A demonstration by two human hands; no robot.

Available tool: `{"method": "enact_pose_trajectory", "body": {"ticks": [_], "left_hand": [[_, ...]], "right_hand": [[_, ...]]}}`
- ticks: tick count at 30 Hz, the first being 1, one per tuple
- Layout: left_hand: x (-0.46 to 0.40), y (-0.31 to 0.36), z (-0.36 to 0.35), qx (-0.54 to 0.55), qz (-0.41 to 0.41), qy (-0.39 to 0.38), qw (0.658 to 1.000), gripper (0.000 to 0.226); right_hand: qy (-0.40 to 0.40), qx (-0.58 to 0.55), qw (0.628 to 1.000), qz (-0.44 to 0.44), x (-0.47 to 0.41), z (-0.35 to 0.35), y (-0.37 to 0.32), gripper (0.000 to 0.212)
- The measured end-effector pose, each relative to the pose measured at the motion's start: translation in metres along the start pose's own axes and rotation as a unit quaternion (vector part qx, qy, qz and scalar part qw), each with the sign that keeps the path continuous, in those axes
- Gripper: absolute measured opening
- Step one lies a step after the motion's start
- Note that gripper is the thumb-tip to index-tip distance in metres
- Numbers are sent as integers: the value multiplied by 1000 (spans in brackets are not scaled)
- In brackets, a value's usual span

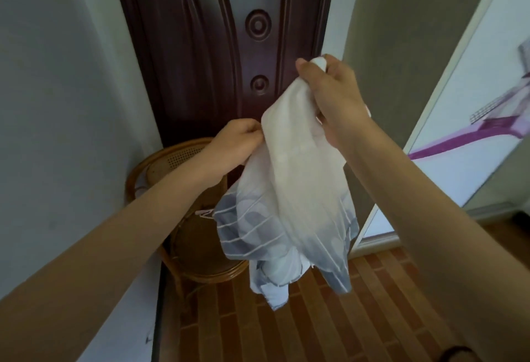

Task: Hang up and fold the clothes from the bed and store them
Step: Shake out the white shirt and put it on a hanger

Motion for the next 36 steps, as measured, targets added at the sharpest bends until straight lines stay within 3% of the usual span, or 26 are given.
{"method": "enact_pose_trajectory", "body": {"ticks": [6,10,15,18,21,24,27,28,30,32,34,36], "left_hand": [[-4,21,10,55,-16,-86,995,56],[-7,30,2,41,-100,-166,980,35],[-38,23,-4,54,-104,-68,991,58],[-50,33,1,98,-119,-31,988,35],[-60,45,16,136,-127,-13,982,39],[-67,52,32,179,-107,8,978,26],[-75,56,47,257,-82,23,963,15],[-78,57,51,280,-76,23,957,14],[-83,60,58,313,-73,13,947,12],[-83,64,61,326,-74,0,943,11],[-83,68,60,335,-80,-9,939,11],[-81,71,59,340,-86,-19,936,11]], "right_hand": [[108,-4,994,3,-23,5,-22,25],[132,10,991,36,-27,-6,-29,27],[43,53,995,66,-27,-30,-38,34],[-13,93,992,79,-21,-35,-44,33],[-71,60,994,62,-17,-19,-49,34],[14,19,999,41,-22,13,-36,30],[96,60,993,19,-28,47,-2,12],[68,93,993,-12,-31,56,15,14],[-82,188,973,-108,-34,60,55,47],[-239,286,908,-190,-26,52,90,70],[-317,299,876,-208,-13,34,102,60],[-323,256,890,-194,-2,17,103,48]]}}
Point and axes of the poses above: each hand's wrist, its own x-axis away from the middle knuckle, its own z-axis out of the back of the hand, y = z × x, the point moved 3 cm from there along -x, towards the middle knuckle, and after that the axes turned 8 degrees about -y, right-handed, at the moved point
